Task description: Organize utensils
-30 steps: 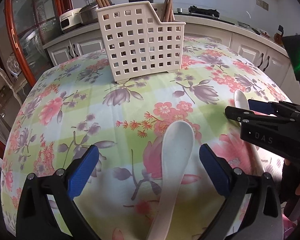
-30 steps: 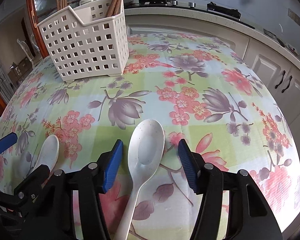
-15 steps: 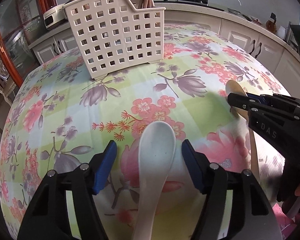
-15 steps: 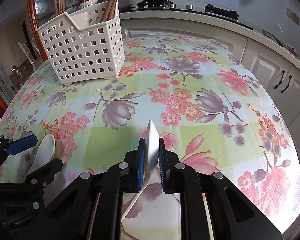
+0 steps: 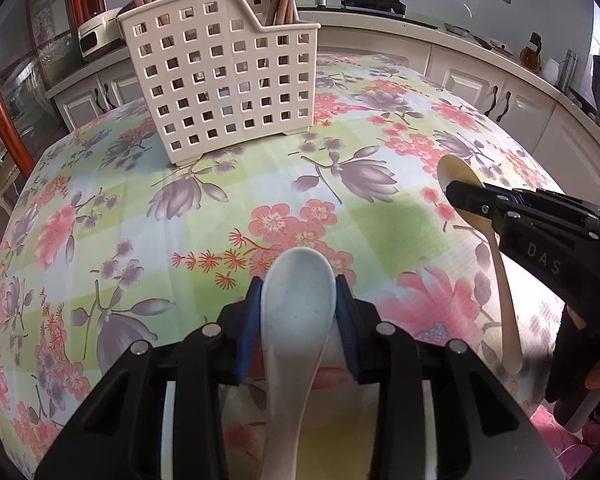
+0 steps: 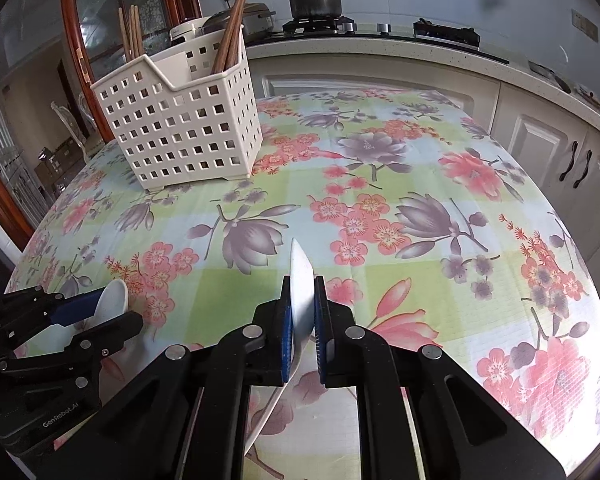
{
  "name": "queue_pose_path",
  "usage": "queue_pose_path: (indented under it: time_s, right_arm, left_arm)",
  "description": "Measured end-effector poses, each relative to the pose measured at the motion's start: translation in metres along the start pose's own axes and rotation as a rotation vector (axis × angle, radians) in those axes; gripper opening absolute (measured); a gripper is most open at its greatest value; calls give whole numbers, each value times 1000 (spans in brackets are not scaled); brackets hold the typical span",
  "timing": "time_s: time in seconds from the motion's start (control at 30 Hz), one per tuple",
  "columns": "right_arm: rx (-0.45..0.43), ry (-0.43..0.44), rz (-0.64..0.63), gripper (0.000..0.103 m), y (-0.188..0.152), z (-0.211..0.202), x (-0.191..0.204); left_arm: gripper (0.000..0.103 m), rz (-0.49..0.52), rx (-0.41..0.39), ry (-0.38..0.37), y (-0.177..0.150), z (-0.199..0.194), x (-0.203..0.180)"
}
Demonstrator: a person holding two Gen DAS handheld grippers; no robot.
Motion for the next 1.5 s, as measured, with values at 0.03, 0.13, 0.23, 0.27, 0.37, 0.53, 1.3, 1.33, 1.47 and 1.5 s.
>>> queue_pose_path:
  time_s: [0.03,0.13,0.23,0.27,0.37,0.53,1.3,1.33,1.47,1.5]
  right_arm:
    - [-13,4,-2,10,2,-3,1]
    - [-53,18,-15,10,9,-11,6]
    - [-94,31,-33,10,16,-22,12]
    - [-106,36,-37,10,18,-26,15]
    - [-137,52,-54,10,24,-35,21]
    - [-207,56,-111,10,34,-53,37]
    - [-342,32,-203,11,92,-67,67]
    - [-345,33,-206,11,94,-67,68]
    - [-341,39,-199,11,93,-66,69]
    - [-337,39,-197,11,92,-65,69]
  left_arm:
    - [35,-7,-8,1,2,-3,2]
    - [35,-32,-37,2,7,-13,8]
    - [34,-64,-69,4,12,-24,17]
    - [34,-75,-82,4,14,-29,20]
    - [34,-103,-120,5,19,-43,28]
    - [34,-140,-184,7,26,-64,39]
    - [4,-145,-287,50,75,-98,67]
    - [0,-139,-283,49,77,-96,68]
    - [1,-160,-242,19,76,-79,70]
    - [2,-173,-234,9,73,-76,71]
Point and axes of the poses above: each gripper's, at about its wrist camera, not at the fingertips, and z roughly the way its jaws point, x to its left, y to its top, the point moved 8 cm from there along z, roughly the way its jaws point, and after that the axes turned 7 degrees about y, right-handed, at the moved point
